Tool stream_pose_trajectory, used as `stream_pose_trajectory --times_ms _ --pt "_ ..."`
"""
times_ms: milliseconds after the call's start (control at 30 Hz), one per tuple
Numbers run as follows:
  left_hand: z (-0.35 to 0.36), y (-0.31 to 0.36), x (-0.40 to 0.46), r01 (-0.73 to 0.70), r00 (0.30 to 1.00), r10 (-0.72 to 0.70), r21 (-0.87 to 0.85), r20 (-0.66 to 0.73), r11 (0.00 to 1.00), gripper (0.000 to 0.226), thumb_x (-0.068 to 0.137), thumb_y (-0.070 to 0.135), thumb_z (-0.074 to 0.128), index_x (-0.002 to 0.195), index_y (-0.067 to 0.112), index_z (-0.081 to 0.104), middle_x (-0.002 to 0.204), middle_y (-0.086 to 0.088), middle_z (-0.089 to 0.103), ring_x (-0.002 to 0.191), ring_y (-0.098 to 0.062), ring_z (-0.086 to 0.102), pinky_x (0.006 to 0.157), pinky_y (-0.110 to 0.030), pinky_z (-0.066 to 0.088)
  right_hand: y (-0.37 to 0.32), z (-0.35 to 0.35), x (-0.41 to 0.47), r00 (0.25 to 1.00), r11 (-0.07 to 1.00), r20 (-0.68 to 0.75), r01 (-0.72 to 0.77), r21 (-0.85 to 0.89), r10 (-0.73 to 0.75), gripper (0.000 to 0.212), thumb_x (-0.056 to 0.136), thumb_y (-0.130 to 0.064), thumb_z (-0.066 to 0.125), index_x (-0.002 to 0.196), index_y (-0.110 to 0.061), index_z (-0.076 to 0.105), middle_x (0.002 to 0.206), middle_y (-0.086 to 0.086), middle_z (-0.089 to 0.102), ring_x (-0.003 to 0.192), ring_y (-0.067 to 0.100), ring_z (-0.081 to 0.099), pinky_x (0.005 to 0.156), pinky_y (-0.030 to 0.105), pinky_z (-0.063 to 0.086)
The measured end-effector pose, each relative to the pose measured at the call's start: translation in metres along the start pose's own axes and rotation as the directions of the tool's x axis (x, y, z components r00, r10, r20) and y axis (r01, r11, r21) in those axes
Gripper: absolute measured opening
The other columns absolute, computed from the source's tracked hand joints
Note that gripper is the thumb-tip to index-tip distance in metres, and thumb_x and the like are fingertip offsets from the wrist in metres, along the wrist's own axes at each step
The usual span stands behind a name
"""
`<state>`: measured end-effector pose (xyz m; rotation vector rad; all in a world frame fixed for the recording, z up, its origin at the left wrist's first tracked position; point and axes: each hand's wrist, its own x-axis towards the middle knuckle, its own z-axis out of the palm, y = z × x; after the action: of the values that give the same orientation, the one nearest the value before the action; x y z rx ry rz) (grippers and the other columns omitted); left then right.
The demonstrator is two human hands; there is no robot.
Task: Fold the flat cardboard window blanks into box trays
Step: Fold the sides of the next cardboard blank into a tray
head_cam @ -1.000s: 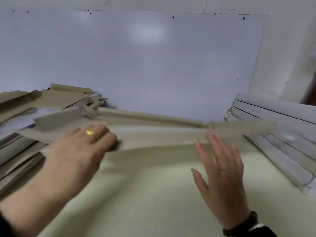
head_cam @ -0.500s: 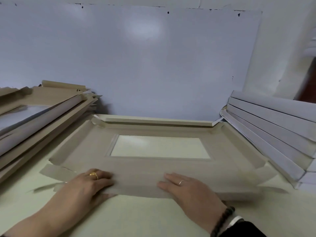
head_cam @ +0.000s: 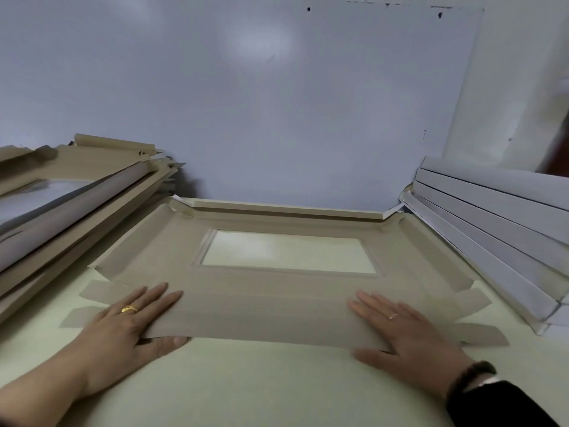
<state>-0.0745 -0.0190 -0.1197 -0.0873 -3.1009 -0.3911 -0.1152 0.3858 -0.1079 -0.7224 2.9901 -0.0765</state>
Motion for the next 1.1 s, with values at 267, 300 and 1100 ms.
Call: stream_pose_trajectory --times_ms 267,300,1100 --pt "-0.004 -0.045 0.0 -0.107 0.981 0.067 -0.224 -0.179 0.969 0.061 0.051 0.098 0.025 0.109 0.08 0.032 0.13 0.045 0.032 0.129 0.008 0.028 0.107 -0.026 0.025 0.044 -0.008 -0.033 0.983 0.962 -0.12 -0.107 0.25 0.14 0.071 0.07 -0.065 0.05 0.129 -0.051 0.013 0.14 -0.03 0.007 0.133 -0.008 0.009 0.107 0.012 0.006" --pt "-0.005 -0.047 -0.002 -0.115 0.975 0.051 -0.292 -0.218 0.949 0.054 0.054 0.096 0.032 0.102 0.076 0.045 0.122 0.048 0.041 0.125 0.008 0.036 0.105 -0.026 0.029 0.045 -0.01 -0.036 0.965 0.931 -0.175 -0.123 0.345 0.193 0.063 0.068 -0.057 0.062 0.123 -0.052 0.032 0.138 -0.03 0.024 0.13 -0.006 0.023 0.104 0.012 0.013" --pt "-0.018 -0.007 -0.015 0.12 0.888 0.005 0.242 -0.46 0.963 0.014 0.067 0.03 0.068 0.081 0.028 0.067 0.064 0.005 0.055 0.064 -0.029 0.058 0.065 -0.043 0.04 0.03 -0.015 -0.025 0.808 0.912 -0.46 -0.409 0.012 0.368 0.032 0.062 -0.022 0.084 0.091 -0.017 0.071 0.086 0.005 0.068 0.085 0.032 0.063 0.092 0.041 0.027"
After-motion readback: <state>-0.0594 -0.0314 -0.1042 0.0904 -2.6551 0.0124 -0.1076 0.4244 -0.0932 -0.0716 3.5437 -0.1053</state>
